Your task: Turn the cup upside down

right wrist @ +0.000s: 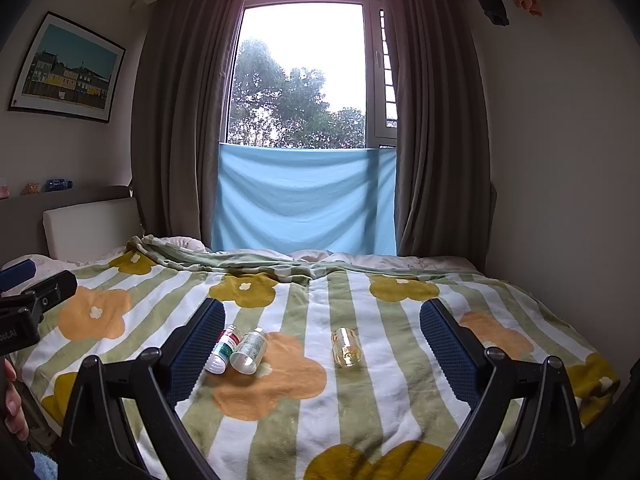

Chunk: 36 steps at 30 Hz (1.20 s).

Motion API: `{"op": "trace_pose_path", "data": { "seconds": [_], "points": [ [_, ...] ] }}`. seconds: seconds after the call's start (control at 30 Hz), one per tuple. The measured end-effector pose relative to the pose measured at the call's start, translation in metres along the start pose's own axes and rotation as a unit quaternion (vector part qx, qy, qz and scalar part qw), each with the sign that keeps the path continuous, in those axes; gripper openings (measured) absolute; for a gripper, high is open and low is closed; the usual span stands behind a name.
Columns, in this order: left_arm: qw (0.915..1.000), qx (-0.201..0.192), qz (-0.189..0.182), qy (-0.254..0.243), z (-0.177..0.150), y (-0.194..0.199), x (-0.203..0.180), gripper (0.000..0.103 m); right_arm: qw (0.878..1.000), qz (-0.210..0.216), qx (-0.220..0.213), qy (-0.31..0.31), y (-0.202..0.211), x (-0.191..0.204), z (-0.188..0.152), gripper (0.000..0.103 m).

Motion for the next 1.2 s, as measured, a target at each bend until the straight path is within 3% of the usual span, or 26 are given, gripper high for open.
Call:
{"op": "trace_pose_path", "data": {
  "seconds": [0.37,0.87,1.07,1.2],
  "points": [
    [0.9999,0.015,-0.002,0.003,-0.002,-0.017,0.002,0.103,1.000,0.000,0.009,-0.002,-0.007,-0.010,-0.004,0.098],
    [0.9988,0.049,-0.001,0.008,-0.010,-0.065,0.010,0.103,0.999,0.001,0.041,0.004,-0.051,0.003,-0.011,0.098],
    [0.9958,0.090,-0.015,0.002,-0.017,-0.110,0.007,0.103,0.998,0.003,0.062,0.002,-0.074,0.003,-0.019,0.098],
    [0.9883,0.145,-0.044,-0.016,-0.022,-0.166,-0.001,0.103,0.997,0.005,0.079,0.000,-0.091,0.003,-0.027,0.098]
  ]
}}
Point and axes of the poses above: each gripper's, at about its wrist camera, not at the fingertips, and y roughly against the way its jaws point, x to its left, z to its top, the point moved 1 cm from there along -y, roughly the way its jaws point, and after that the axes turned 7 degrees about -z, right-handed, at the moved point
